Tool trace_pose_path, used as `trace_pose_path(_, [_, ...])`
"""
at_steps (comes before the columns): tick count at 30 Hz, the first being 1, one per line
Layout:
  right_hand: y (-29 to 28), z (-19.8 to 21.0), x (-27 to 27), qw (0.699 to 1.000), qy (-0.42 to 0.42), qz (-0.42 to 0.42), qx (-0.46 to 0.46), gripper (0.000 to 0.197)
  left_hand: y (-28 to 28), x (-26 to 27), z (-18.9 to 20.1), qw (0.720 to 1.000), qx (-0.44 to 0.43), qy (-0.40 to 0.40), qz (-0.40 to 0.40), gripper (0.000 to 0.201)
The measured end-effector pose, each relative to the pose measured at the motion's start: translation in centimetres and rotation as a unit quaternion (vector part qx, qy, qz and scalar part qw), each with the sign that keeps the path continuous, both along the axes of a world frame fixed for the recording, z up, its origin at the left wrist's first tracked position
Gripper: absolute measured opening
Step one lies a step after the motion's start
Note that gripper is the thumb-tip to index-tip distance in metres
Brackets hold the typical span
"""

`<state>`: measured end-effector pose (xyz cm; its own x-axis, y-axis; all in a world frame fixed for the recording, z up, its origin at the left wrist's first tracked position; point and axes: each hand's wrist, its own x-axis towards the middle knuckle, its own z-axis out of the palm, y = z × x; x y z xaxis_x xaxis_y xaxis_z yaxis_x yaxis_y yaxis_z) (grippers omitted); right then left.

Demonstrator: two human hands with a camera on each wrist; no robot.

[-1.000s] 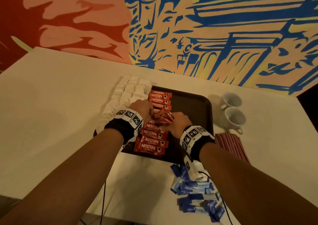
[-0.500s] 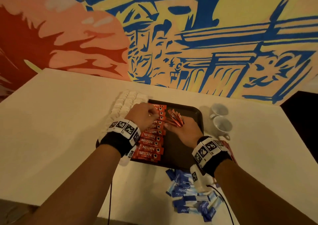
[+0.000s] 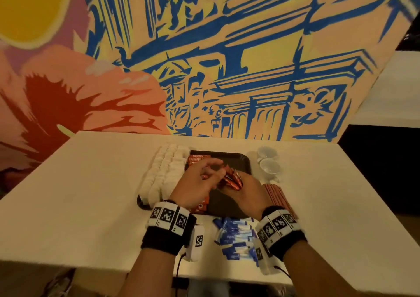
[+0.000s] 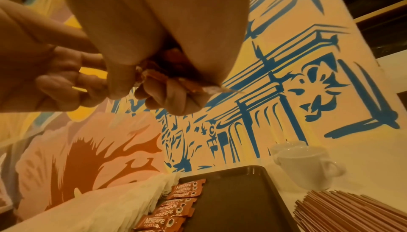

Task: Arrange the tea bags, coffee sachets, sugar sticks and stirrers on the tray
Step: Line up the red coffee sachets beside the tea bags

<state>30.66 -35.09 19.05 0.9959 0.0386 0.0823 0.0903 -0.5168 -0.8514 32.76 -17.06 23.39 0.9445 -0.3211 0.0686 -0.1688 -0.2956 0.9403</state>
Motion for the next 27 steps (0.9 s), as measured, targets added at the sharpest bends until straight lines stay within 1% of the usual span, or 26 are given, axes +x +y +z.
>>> trace_pose_path(3, [0.1,0.4,-2.5,0.999,-0.013,-0.011,0.033,0.024,-0.4,-2.2,0.3,1.0,-0.018,0.014,0.021,0.023])
trace_pose_path(6, [0.1,0.9,-4.4,0.999,-0.017,-0.013,0.028,0.023,-1.0,-4.0,0.6,0.998,-0.052,0.04,0.021,0.014])
trace_pose_path(8, [0.0,1.1,-5.1,0.999,-0.013,-0.012,0.027,0.023,-1.1,-4.6,0.8,0.998,-0.051,0.038,0.029,0.011])
trace_pose_path(11, [-0.5,1.1,-5.5,0.999,-0.006,0.0,0.038,0.03,-1.5,-5.3,0.8,0.998,-0.044,0.034,0.036,0.013])
trace_pose_path(13, [-0.9,1.2,-5.7,1.0,-0.005,0.003,0.014,0.031,-1.9,-5.8,0.6,0.996,-0.062,0.045,0.04,0.014])
trace_pose_path(18, [-0.9,1.0,-6.0,1.0,-0.013,-0.009,-0.025,0.026,-2.2,-7.2,0.6,0.99,-0.108,0.07,0.06,0.011])
trace_pose_path(20, [-0.6,1.0,-6.2,0.998,-0.017,-0.017,-0.055,0.023,-2.2,-7.8,0.9,0.986,-0.13,0.085,0.054,0.008])
trace_pose_path(22, [-0.3,1.2,-6.5,0.997,-0.019,-0.02,-0.069,0.023,-2.1,-8.1,0.9,0.986,-0.129,0.09,0.047,0.009])
trace_pose_path(24, [-0.1,1.5,-6.9,0.998,-0.015,-0.01,-0.057,0.025,-1.7,-8.0,0.7,0.988,-0.117,0.089,0.053,0.009])
trace_pose_path(27, [-0.1,2.0,-7.6,1.0,0.003,0.024,0.007,0.034,-1.3,-7.7,0.8,0.988,-0.109,0.094,0.054,0.009])
